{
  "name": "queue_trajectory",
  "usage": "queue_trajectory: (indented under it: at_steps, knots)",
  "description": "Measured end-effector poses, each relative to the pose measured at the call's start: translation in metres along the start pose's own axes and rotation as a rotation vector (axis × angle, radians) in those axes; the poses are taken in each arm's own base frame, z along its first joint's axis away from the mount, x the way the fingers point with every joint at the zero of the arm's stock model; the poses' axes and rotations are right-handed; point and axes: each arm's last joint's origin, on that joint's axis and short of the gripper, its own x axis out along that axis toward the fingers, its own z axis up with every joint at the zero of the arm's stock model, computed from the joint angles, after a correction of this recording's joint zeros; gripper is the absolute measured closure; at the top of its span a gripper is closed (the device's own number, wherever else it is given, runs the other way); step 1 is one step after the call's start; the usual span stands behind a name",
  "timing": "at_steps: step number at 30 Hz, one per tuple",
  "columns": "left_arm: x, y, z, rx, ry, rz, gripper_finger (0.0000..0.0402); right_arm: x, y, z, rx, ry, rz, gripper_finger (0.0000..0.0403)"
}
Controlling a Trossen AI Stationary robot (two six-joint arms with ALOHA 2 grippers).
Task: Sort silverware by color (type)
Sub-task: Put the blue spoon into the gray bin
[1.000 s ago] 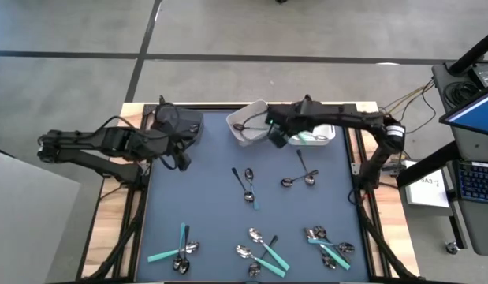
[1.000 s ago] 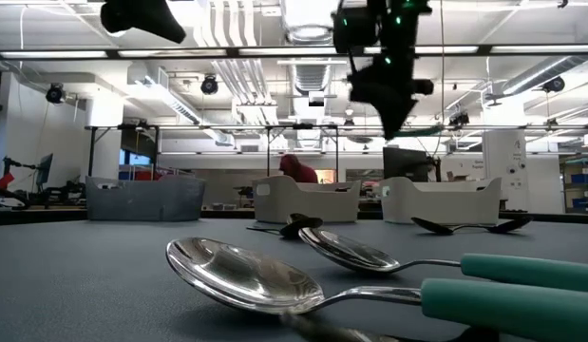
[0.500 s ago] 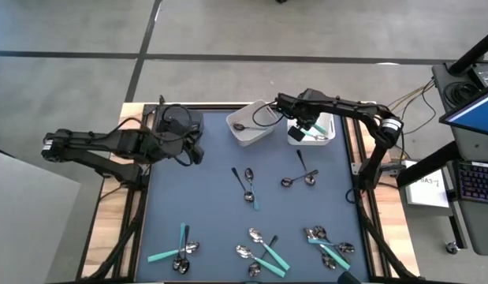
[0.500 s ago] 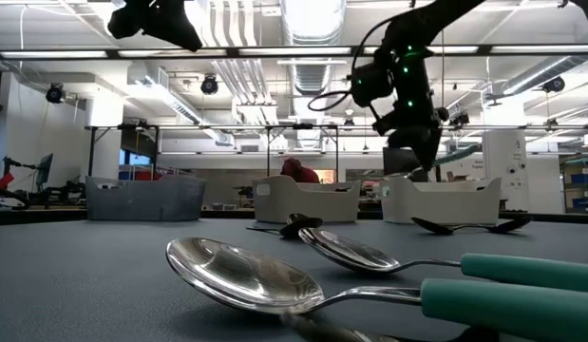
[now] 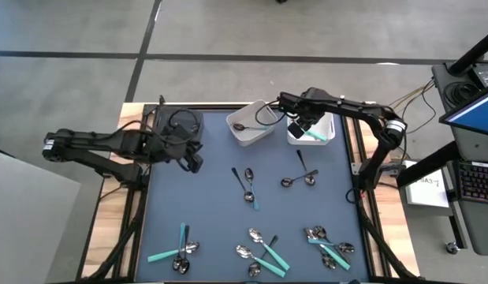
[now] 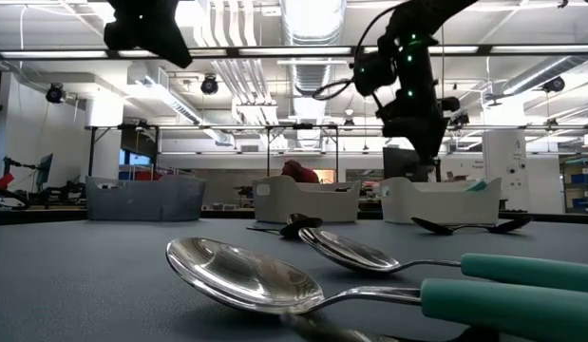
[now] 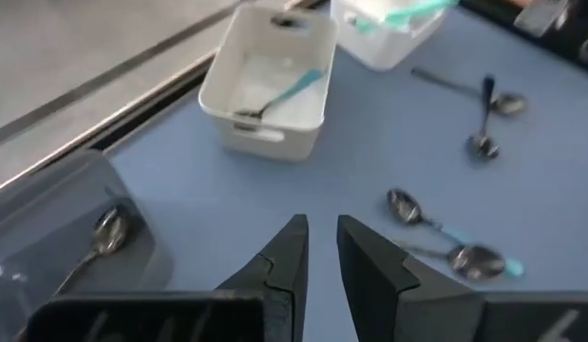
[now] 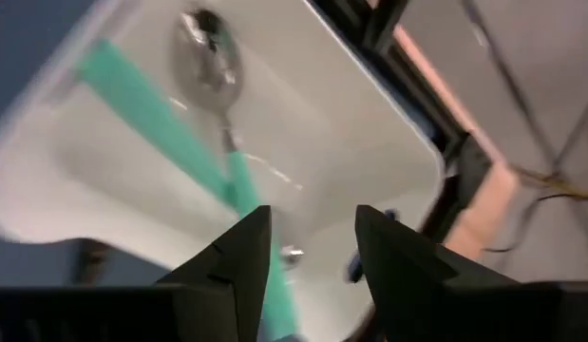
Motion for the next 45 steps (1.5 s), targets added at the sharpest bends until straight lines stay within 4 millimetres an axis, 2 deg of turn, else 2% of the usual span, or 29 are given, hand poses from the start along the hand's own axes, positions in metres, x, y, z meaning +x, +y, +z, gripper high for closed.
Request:
queue_trajectory:
  at_steps: [3,6,11,14,18,23,30,40,45]
  knots:
    - [0.006,-0.004,-0.003,0.031,0.059,-0.029,0.0346,-0.012,0.009,-0.006,0.042,-0.021,0.067,0.0261]
    - [0.012,-0.009,-0.005,0.051,0.114,-0.069,0.0338,-0.025,0.028,-0.015,0.074,-0.059,0.104,0.0267]
    - [0.014,-0.011,-0.008,0.062,0.163,-0.103,0.0333,-0.043,0.071,-0.036,0.112,-0.102,0.191,0.0271]
    - [0.011,-0.01,-0.011,0.087,0.205,-0.129,0.0333,-0.05,0.103,-0.049,0.142,-0.112,0.279,0.0269]
    - [0.005,-0.007,-0.014,0.135,0.242,-0.155,0.0333,-0.057,0.139,-0.066,0.207,-0.135,0.353,0.0269]
    - [-0.001,-0.006,-0.02,0.19,0.27,-0.161,0.0333,-0.056,0.172,-0.086,0.308,-0.113,0.383,0.0269]
    - [-0.007,-0.007,-0.024,0.246,0.289,-0.197,0.0333,-0.056,0.223,-0.109,0.328,-0.08,0.472,0.027]
    - [-0.015,-0.006,-0.03,0.279,0.322,-0.214,0.0333,-0.052,0.262,-0.096,0.282,-0.09,0.474,0.0271]
    - [-0.02,-0.003,-0.035,0.269,0.365,-0.206,0.0333,-0.04,0.275,-0.084,0.237,-0.091,0.446,0.0269]
